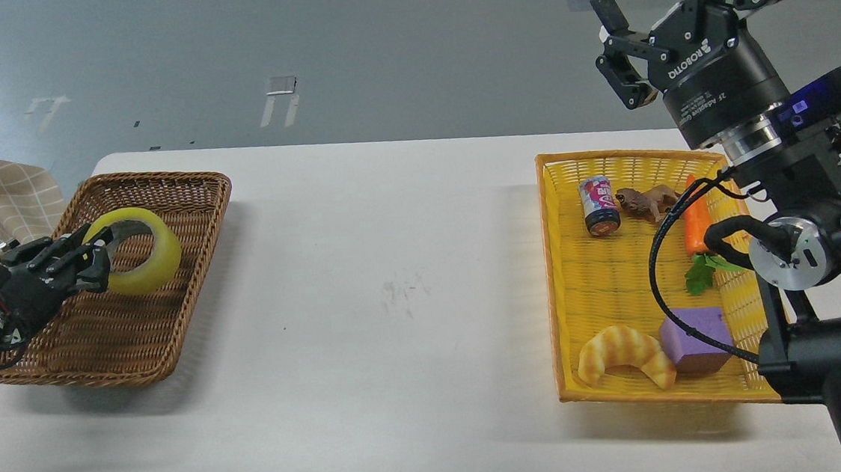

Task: Place and transfer tape with both arms

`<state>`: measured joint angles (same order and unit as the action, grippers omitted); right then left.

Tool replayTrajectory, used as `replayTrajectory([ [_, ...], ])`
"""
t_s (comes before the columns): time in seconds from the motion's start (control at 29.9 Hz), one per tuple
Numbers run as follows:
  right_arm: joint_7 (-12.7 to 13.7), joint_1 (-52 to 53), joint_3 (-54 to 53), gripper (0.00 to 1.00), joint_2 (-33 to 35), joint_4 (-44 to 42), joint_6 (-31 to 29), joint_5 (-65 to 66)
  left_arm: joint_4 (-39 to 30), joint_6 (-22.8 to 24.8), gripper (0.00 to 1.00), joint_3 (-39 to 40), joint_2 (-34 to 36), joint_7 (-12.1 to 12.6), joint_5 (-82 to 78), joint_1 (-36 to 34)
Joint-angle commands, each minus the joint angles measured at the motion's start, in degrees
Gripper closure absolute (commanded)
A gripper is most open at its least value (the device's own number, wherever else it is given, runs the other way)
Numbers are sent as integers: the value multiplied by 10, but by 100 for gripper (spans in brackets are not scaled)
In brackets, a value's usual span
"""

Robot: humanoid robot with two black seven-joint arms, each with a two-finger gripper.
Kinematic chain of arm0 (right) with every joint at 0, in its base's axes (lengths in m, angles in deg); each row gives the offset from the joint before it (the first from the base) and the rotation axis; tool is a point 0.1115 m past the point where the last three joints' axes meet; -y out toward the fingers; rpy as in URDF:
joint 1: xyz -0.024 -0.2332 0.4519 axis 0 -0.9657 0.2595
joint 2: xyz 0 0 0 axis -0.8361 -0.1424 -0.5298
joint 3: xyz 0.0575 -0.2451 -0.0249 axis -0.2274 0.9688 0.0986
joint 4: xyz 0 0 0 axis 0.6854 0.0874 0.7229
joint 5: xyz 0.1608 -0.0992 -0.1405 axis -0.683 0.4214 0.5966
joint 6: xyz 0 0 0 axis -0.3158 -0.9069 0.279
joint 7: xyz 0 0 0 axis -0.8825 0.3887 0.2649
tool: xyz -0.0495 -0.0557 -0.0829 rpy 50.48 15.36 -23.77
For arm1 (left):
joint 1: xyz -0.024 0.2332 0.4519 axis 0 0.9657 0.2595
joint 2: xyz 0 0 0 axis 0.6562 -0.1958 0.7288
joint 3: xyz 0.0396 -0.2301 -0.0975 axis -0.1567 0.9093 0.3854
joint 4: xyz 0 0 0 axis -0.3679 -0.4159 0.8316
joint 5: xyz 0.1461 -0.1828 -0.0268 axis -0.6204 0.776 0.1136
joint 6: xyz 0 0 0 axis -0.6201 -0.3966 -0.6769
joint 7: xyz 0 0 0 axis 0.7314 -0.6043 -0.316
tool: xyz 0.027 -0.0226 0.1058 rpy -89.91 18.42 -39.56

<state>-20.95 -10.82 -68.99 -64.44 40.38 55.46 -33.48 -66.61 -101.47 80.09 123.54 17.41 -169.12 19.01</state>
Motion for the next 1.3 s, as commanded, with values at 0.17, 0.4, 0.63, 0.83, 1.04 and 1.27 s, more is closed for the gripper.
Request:
replayTrajectory([
  [0.17, 0, -3, 0, 0, 0, 0, 0, 0, 4, 0, 3, -1, -10, 0, 39, 0],
  [0.4, 0, -3, 0, 0, 1, 0, 0, 1, 34, 0, 2, 6, -11, 0, 80, -10],
  [0.63, 0, -3, 0, 0, 1, -1, 0, 3, 23, 0, 2, 2, -78, 0, 253, -74],
  [0.83, 0, -3, 0, 0, 4, -4, 0, 8, 22, 44, 2, 8, -98, 0, 360, -165],
  [1.04, 1, 0, 0, 0, 5, -7, 0, 37, -44, 193, 2, 10, -95, 0, 500, -233],
  [1.27, 22, 13, 0, 0, 8, -14, 0, 37, -152, 351, 2, 42, -88, 0, 623, -289],
])
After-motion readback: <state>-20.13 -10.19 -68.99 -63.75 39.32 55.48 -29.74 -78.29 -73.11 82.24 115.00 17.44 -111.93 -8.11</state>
